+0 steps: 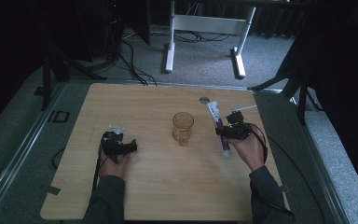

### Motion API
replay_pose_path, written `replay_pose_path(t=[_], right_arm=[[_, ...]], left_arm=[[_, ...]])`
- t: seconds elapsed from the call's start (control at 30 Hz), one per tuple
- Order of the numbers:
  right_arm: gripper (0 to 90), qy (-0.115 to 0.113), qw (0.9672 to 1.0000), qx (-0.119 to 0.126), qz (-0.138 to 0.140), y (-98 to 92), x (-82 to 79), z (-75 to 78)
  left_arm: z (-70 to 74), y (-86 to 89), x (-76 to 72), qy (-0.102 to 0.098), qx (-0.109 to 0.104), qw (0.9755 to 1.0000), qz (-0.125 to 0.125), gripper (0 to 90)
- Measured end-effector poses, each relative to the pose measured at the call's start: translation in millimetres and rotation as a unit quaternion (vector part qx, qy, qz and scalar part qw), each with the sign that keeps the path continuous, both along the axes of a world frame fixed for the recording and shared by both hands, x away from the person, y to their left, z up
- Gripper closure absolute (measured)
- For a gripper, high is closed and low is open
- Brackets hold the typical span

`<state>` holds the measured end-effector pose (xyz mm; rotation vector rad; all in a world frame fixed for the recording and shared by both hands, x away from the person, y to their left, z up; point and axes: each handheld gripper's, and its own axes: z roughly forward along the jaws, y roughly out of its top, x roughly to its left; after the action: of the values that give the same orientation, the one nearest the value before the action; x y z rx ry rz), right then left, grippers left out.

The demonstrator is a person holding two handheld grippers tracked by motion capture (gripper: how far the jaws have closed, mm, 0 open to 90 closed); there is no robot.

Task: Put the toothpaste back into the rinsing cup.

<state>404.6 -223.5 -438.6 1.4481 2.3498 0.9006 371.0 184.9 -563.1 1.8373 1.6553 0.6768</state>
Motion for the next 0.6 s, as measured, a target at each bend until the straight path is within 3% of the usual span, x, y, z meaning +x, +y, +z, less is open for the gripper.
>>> replay_pose_path(t=[0.6], right_arm=[[73.1, -0.023, 0.9995, 0.015, -0.014, 1.0, 1.7, 7.4]], left_arm=[[-0.2, -0.4, 0.1, -0.002, -0.002, 1.0, 0.002, 14.2]])
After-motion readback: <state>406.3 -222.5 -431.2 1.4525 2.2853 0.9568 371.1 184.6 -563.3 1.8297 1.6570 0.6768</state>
